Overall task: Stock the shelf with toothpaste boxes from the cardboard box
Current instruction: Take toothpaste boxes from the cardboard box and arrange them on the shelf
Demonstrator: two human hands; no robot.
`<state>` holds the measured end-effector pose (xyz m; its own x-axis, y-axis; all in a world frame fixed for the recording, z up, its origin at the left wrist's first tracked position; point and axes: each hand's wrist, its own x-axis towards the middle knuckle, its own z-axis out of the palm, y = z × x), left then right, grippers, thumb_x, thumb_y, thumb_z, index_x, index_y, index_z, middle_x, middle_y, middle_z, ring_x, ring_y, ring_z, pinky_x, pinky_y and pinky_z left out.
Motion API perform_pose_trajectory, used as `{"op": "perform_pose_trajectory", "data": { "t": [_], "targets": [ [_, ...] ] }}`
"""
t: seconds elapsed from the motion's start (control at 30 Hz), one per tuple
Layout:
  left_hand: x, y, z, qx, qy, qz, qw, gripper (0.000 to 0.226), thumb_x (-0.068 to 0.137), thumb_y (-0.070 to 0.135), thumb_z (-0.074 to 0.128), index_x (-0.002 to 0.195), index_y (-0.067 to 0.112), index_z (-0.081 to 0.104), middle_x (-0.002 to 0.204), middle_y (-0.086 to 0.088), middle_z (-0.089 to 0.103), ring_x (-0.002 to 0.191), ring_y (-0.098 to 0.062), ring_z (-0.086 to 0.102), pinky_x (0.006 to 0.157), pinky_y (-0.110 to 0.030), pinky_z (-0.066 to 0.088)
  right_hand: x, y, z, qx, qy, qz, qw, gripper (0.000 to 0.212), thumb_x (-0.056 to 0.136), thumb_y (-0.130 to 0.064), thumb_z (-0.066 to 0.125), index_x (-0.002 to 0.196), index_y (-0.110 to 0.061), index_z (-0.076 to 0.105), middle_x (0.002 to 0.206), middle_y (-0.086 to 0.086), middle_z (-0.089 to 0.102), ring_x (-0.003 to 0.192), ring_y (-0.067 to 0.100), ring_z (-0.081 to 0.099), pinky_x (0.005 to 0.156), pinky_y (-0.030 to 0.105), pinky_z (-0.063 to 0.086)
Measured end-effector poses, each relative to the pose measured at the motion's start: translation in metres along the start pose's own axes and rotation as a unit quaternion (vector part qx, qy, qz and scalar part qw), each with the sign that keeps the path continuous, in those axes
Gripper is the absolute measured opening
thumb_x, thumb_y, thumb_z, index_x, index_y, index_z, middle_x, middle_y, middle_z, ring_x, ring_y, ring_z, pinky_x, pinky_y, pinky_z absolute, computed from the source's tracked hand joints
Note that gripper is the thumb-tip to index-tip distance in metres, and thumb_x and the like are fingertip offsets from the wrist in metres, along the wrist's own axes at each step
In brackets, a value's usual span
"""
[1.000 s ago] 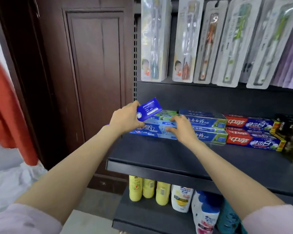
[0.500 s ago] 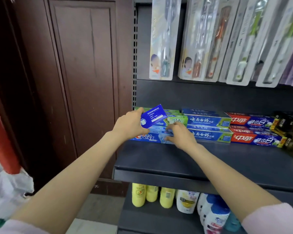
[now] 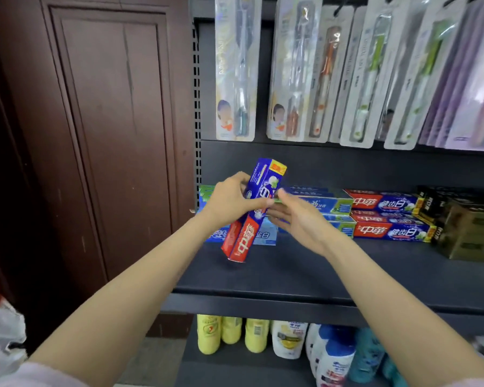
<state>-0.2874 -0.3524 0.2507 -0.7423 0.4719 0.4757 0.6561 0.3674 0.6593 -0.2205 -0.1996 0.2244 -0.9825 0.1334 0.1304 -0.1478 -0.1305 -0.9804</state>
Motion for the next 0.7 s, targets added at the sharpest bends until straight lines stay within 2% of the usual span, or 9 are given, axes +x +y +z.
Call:
{"op": "perform_pose_trajectory", "data": {
  "t": [0.03,0.1,0.2,0.27,0.33,0.4,0.5,0.57,0.7],
  "targets": [
    [0.001,0.005,0.006,-0.092,-0.013,-0.033,0.995,0.044,0.075,0.036,0.077,0.103,0.016,0.050,0.093,0.002,0.064,0.076,-0.006,0.060,0.063,-0.015,0.047,-0.003,0.000,-0.002,-0.037,-0.018,0.023,0.999,0.032,0.095,-0.041,0.045,0.110,-0.017,0.060,0.106,0.007,0.067,0.100,0.018,0.060,0.093,0.028,0.043],
    [0.006,0.014,0.019,-0.258,-0.026,-0.089,0.962,0.039,0.083,0.029,0.070,0.109,0.013,0.046,0.103,-0.004,0.063,0.079,-0.007,0.063,0.066,-0.014,0.052,-0.008,0.000,-0.010,-0.055,-0.041,0.059,0.996,0.037,0.094,-0.045,0.044,0.113,-0.017,0.060,0.111,0.011,0.064,0.104,0.021,0.058,0.096,0.031,0.043],
    [0.013,0.021,0.037,-0.366,-0.031,-0.127,0.921,0.029,0.092,0.027,0.058,0.113,0.009,0.048,0.103,-0.008,0.064,0.080,-0.011,0.062,0.076,-0.020,0.052,-0.015,-0.006,-0.024,-0.050,-0.063,0.087,0.993,0.042,0.091,-0.052,0.043,0.114,-0.020,0.059,0.109,0.008,0.068,0.106,0.023,0.064,0.096,0.038,0.047],
    [0.016,0.024,0.046,-0.406,-0.067,-0.144,0.900,0.022,0.095,0.028,0.052,0.109,0.011,0.052,0.096,-0.004,0.065,0.080,-0.012,0.062,0.075,-0.022,0.051,-0.018,-0.007,-0.035,-0.063,-0.049,0.092,0.993,0.047,0.085,-0.054,0.049,0.114,-0.018,0.059,0.103,0.003,0.070,0.097,0.019,0.067,0.091,0.036,0.051],
    [0.018,0.028,0.053,-0.428,-0.095,-0.161,0.884,0.016,0.096,0.028,0.051,0.101,0.014,0.057,0.093,-0.003,0.067,0.080,-0.014,0.064,0.074,-0.025,0.053,-0.019,-0.007,-0.048,-0.102,-0.002,0.081,0.992,0.047,0.086,-0.051,0.052,0.116,-0.015,0.058,0.098,0.001,0.070,0.087,0.014,0.067,0.082,0.030,0.052],
    [0.020,0.032,0.060,-0.419,-0.112,-0.172,0.885,0.015,0.095,0.028,0.053,0.099,0.015,0.059,0.090,-0.001,0.070,0.080,-0.015,0.067,0.077,-0.029,0.055,-0.020,-0.007,-0.061,-0.139,0.034,0.063,0.988,0.042,0.091,-0.045,0.050,0.118,-0.014,0.056,0.099,0.001,0.069,0.086,0.013,0.066,0.081,0.028,0.051],
    [0.025,0.040,0.074,-0.355,-0.155,-0.172,0.906,0.019,0.092,0.030,0.058,0.105,0.015,0.056,0.097,-0.003,0.070,0.087,-0.017,0.067,0.085,-0.033,0.055,-0.026,-0.009,-0.078,-0.125,0.061,0.047,0.989,0.025,0.096,-0.035,0.048,0.108,-0.015,0.058,0.096,0.000,0.067,0.086,0.012,0.064,0.080,0.027,0.050],
    [0.028,0.048,0.086,-0.310,-0.176,-0.178,0.917,0.031,0.090,0.031,0.061,0.113,0.012,0.055,0.102,-0.006,0.069,0.089,-0.019,0.067,0.083,-0.033,0.056,-0.030,-0.013,-0.087,-0.083,0.064,0.038,0.994,0.015,0.098,-0.029,0.046,0.098,-0.020,0.058,0.094,-0.001,0.066,0.086,0.011,0.063,0.079,0.027,0.050],
    [0.035,0.069,0.111,-0.278,-0.170,-0.174,0.929,0.039,0.091,0.030,0.061,0.123,0.009,0.053,0.101,-0.007,0.068,0.088,-0.020,0.066,0.085,-0.036,0.056,-0.039,-0.021,-0.115,-0.093,0.080,0.022,0.992,0.015,0.099,-0.022,0.045,0.103,-0.016,0.058,0.103,0.002,0.066,0.090,0.012,0.063,0.085,0.032,0.050]
  ]
}}
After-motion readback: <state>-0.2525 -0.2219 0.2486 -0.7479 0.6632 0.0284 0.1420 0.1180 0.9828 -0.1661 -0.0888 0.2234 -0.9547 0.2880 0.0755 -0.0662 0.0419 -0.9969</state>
